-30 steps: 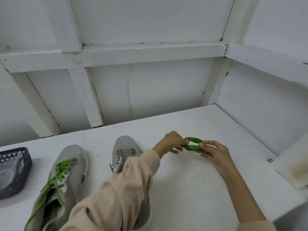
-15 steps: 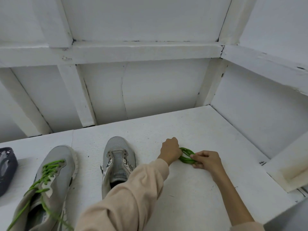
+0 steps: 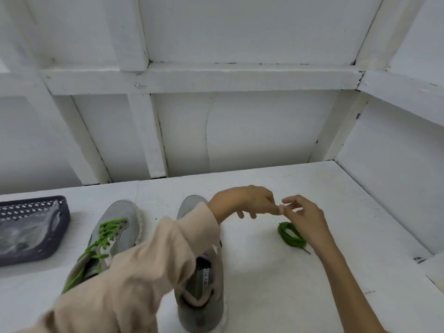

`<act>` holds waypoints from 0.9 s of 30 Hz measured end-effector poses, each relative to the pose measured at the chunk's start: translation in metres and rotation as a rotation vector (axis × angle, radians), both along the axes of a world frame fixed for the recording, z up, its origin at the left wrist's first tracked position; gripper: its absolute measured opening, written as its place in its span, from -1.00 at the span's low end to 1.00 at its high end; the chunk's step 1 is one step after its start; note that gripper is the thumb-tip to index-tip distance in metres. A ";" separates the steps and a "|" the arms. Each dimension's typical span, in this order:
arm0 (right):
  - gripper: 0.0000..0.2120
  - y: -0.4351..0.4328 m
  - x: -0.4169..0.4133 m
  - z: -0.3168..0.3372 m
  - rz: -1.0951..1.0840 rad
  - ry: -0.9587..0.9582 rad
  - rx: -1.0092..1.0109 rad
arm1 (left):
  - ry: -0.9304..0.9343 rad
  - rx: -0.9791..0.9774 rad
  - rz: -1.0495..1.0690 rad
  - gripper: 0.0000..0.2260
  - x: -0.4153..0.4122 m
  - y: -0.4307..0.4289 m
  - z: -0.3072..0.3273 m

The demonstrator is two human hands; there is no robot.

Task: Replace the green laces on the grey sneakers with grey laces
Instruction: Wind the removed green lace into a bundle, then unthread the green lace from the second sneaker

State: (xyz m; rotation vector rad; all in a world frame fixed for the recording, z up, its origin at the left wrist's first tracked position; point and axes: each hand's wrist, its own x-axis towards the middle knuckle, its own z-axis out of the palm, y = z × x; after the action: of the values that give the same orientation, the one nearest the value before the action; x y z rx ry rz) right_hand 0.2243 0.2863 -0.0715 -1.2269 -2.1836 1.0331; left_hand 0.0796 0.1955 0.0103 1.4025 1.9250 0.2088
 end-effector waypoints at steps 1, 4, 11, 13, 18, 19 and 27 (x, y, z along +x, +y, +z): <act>-0.84 -0.010 -0.011 0.007 0.062 0.039 -0.003 | -0.052 0.016 0.025 -0.60 -0.012 -0.017 0.013; -0.88 -0.047 -0.048 0.028 0.275 0.120 -0.015 | -0.125 0.120 0.167 -0.67 -0.055 -0.080 0.037; -0.94 -0.136 -0.133 0.052 0.686 0.196 -0.165 | -0.114 0.327 0.707 -0.67 -0.137 -0.248 0.017; -0.93 -0.158 -0.151 0.051 0.774 0.144 -0.152 | -0.097 0.316 0.806 -0.79 -0.141 -0.284 -0.001; -0.87 -0.199 -0.175 0.037 1.005 -0.109 -0.138 | -0.198 0.214 0.946 -0.83 -0.120 -0.330 -0.040; -0.85 -0.206 -0.176 0.033 1.027 -0.145 -0.141 | -0.233 0.233 0.964 -0.82 -0.115 -0.332 -0.046; -0.62 -0.230 -0.176 0.024 0.979 -0.234 0.124 | -0.036 0.377 0.941 -0.76 -0.104 -0.319 -0.073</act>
State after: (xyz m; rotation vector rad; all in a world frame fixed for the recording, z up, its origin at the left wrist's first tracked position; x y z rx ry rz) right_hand 0.0484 0.0559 -0.0476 -0.1509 -3.0544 1.0693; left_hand -0.0242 -0.1230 -0.0631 0.5716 2.4618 1.0659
